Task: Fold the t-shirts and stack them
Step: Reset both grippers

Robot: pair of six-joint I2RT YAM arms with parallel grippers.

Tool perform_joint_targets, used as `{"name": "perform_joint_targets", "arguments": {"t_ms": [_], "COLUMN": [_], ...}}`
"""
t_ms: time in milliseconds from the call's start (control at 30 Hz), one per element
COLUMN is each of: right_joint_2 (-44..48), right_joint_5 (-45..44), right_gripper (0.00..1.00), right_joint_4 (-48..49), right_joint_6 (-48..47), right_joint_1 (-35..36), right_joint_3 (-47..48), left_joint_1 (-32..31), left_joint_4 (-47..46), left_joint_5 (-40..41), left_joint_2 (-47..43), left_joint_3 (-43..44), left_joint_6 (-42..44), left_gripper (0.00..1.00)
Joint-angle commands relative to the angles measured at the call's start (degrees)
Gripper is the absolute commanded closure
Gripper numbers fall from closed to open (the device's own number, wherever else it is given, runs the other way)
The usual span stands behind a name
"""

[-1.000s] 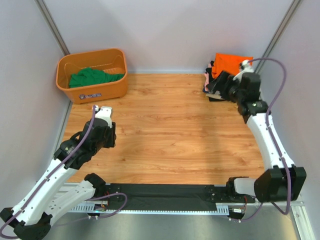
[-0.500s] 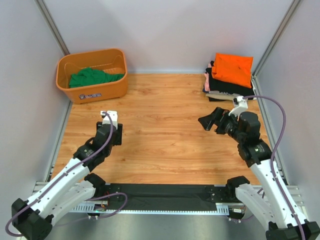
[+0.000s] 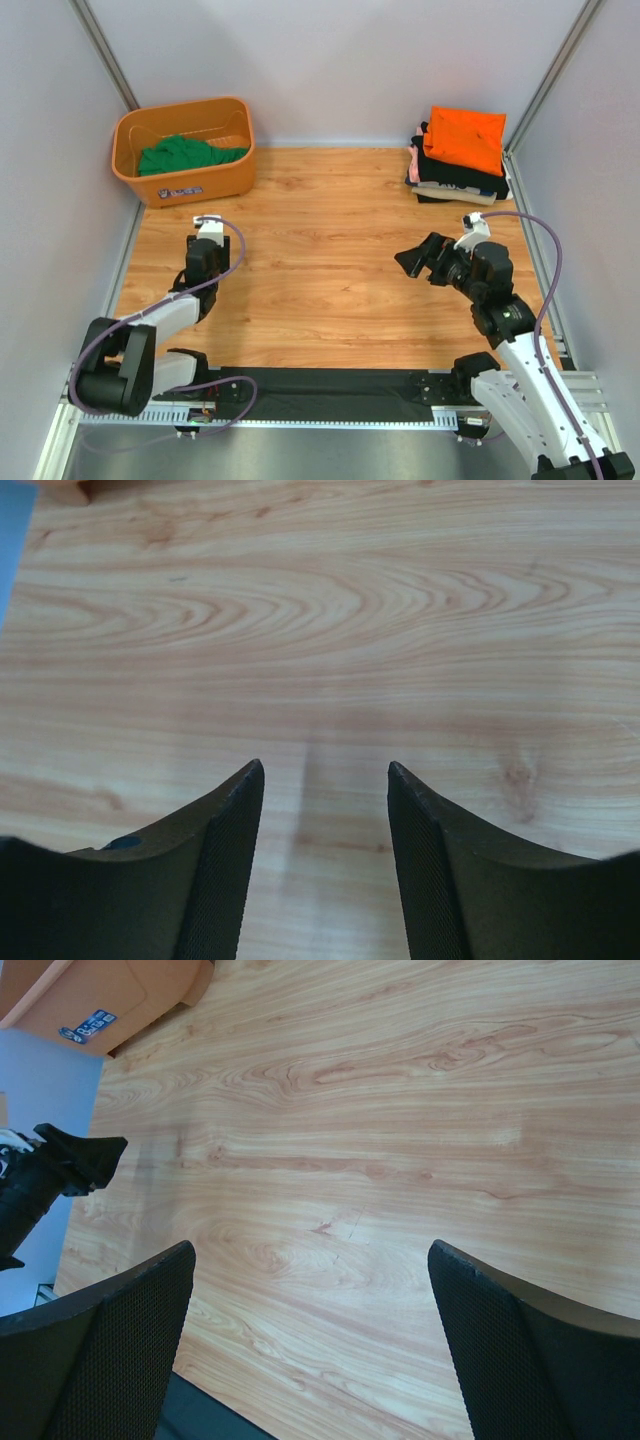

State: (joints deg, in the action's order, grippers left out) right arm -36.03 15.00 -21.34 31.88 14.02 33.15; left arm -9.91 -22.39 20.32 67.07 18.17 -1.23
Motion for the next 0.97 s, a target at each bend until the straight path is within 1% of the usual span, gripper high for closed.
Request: {"name": "perform_joint_targets", "arguments": {"t_ms": [0,33,67,133,200,233,267,300,333,367,400,433,467,533,633,733,867,933], "right_joint_2": [-0.9,-1.2,-1.6,-2.6,-3.5,-3.9,-4.2,-5.0,-5.4,-5.8,-6.7,-7.0,-7.4,-8.0,-7.4,-5.0,-1.7,-1.0], "right_joint_5": [0.3,0.3,0.1,-0.1,-0.5,-0.8,-0.8,-0.6,-0.1,0.3,1.0,1.4,2.0,3.1,2.5,0.4,-2.3,-5.2], "right_gripper": [0.00,0.00,0.00,0.00,0.00,0.00,0.00,0.00,0.00,0.00,0.00,0.00,0.00,0.00,0.00,0.00,0.01,0.00], "right_joint_4": [3.9,4.2,4.4,5.3,7.1,7.9,8.8,10.5,11.1,11.6,11.8,11.5,11.0,9.8,7.1,4.9,5.6,5.7], "right_joint_6": [-1.7,-2.0,-2.6,-3.0,-2.9,-2.5,-2.2,-1.2,-0.9,-0.6,-0.2,-0.1,-0.5,-1.1,-2.0,-0.5,2.3,1.5], "right_joint_1": [0.2,0.2,0.3,0.3,0.3,0.3,0.3,0.3,0.3,0.3,0.3,0.2,0.3,0.3,0.3,0.3,0.2,0.5], "right_joint_3": [-0.4,-0.5,-0.9,-1.4,-2.9,-3.4,-4.0,-4.5,-5.2,-5.4,-5.1,-4.4,-4.0,-2.8,-1.4,-0.7,-1.3,-1.1], "left_joint_1": [0.5,1.2,3.7,6.7,7.6,7.6,7.6,7.5,7.5,7.5,7.5,7.5,7.5,7.5,7.5,7.5,7.5,7.5], "left_joint_4": [-14.7,-17.7,-19.3,-17.9,-22.3,-24.2,-27.3,-40.1,-41.2,-37.8,-31.8,-32.8,-35.4,-33.7,-33.9,-33.9,-33.9,-33.9], "left_joint_5": [-7.2,-8.5,-10.6,-15.6,-19.2,-20.0,-19.9,-19.8,-18.4,-17.9,-17.9,-17.4,-17.3,-15.4,-15.4,-15.4,-15.4,-15.4], "left_joint_2": [3.9,6.2,6.9,5.9,5.5,4.9,5.6,7.4,8.2,6.7,5.7,7.2,7.7,7.1,7.2,7.2,7.1,7.1], "left_joint_3": [3.0,1.8,1.8,1.0,-0.8,-3.6,-5.6,-8.0,-9.2,-8.3,-7.0,-6.5,-7.1,-6.6,-6.8,-6.8,-6.8,-6.7], "left_joint_6": [7.0,6.8,5.6,3.3,3.6,4.1,4.0,4.1,3.4,3.1,3.1,3.0,3.3,2.2,2.4,2.4,2.4,2.3], "left_gripper": [0.41,0.40,0.40,0.41,0.42,0.42,0.41,0.38,0.37,0.36,0.36,0.14,0.01,0.00,0.00,0.00,0.00,0.00]}}
